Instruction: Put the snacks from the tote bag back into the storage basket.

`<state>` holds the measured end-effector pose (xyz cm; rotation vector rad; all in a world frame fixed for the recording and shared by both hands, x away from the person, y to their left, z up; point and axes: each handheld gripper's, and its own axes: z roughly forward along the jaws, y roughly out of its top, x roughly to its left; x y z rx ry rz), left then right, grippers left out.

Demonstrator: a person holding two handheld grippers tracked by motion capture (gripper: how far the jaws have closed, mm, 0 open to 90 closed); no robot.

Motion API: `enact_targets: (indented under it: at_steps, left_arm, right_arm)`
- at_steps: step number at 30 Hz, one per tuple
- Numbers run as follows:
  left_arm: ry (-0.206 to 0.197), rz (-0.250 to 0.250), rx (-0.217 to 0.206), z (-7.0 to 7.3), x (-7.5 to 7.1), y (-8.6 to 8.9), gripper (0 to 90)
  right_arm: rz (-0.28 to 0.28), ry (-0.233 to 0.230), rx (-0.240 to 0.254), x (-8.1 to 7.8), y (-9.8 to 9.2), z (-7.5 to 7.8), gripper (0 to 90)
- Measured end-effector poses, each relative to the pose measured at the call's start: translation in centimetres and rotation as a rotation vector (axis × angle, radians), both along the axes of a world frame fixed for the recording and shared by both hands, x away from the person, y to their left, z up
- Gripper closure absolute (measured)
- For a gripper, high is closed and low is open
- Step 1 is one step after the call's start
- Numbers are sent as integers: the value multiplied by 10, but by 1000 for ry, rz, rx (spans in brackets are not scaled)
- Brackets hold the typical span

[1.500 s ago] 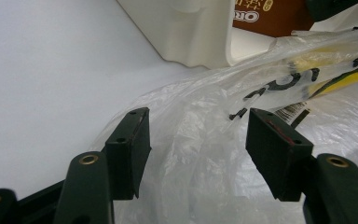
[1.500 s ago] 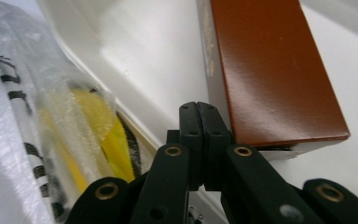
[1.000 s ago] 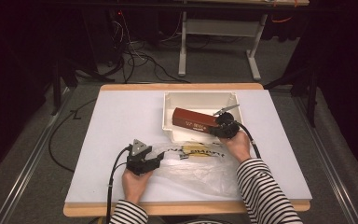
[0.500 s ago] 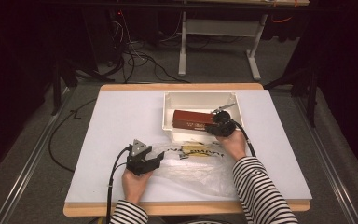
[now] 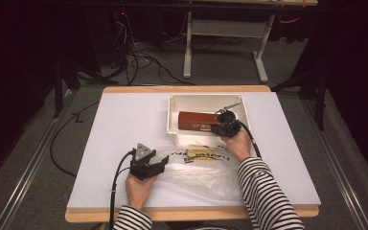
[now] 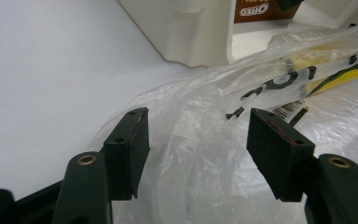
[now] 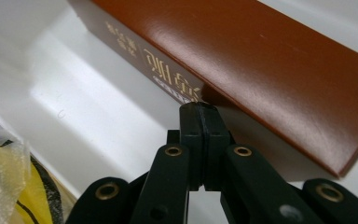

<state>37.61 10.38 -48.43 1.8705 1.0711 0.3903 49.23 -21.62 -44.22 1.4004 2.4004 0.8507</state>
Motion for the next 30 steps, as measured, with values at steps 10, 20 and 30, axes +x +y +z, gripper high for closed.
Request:
enact_targets:
  at_steps: [10, 20, 30]
  left_arm:
    - [3, 6, 2, 0, 0, 0, 393]
    - [17, -1, 38, 0, 2, -4, 389]
    - [29, -15, 155, -1, 3, -16, 405]
  right_arm:
    - [-32, 6, 7, 7, -3, -1, 900]
    - [-23, -3, 34, 15, 9, 0, 900]
    - [12, -24, 51, 10, 13, 7, 892]
